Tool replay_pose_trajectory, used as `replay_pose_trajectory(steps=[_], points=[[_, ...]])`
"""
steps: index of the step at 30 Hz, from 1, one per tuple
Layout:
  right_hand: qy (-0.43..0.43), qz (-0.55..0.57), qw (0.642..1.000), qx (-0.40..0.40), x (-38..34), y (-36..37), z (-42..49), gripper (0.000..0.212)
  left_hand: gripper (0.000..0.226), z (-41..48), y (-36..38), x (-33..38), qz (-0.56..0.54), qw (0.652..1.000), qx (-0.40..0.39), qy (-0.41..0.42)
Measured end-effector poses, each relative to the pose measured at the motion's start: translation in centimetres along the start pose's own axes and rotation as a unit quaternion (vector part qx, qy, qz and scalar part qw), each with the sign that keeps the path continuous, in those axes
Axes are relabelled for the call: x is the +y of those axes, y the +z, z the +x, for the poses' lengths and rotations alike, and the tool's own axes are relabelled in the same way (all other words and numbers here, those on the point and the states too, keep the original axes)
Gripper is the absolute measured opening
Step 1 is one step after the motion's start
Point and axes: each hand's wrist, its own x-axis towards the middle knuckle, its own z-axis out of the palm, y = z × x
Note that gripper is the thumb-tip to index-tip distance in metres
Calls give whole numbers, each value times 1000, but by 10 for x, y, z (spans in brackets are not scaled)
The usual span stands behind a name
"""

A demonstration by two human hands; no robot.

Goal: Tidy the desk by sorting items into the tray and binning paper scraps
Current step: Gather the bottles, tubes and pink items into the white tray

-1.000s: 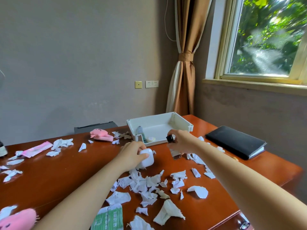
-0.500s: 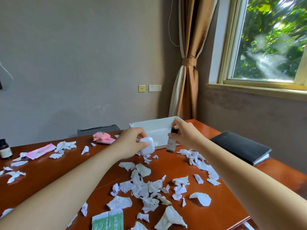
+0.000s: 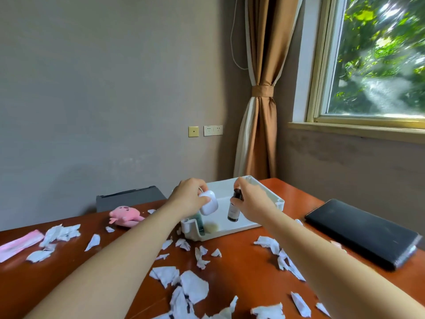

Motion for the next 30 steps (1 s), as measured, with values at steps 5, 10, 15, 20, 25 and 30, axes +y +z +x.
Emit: replay_pose_trajectory(steps=[5,10,15,20,25,30], points=[[8,9,1000,-22,11,23,29,26,18,33,29,-12,9,999,-39,-12],[1,12,999,-49,17,43,50,28,18,53,53,-29,37,996,-72,-37],[-22,20,997,-74,20,59,62,28,24,64,67,-40,54,993,-92,-48],[-44,27,996,-79,19,67,68,30,25,67,73,-43,72,990,-109,-54],[-44,28,995,-85,19,65,68,36,14,65,73,-42,124,980,-147,-52],[-47,22,996,-70,17,47,61,48,39,53,63,-31,124,984,-124,-39]])
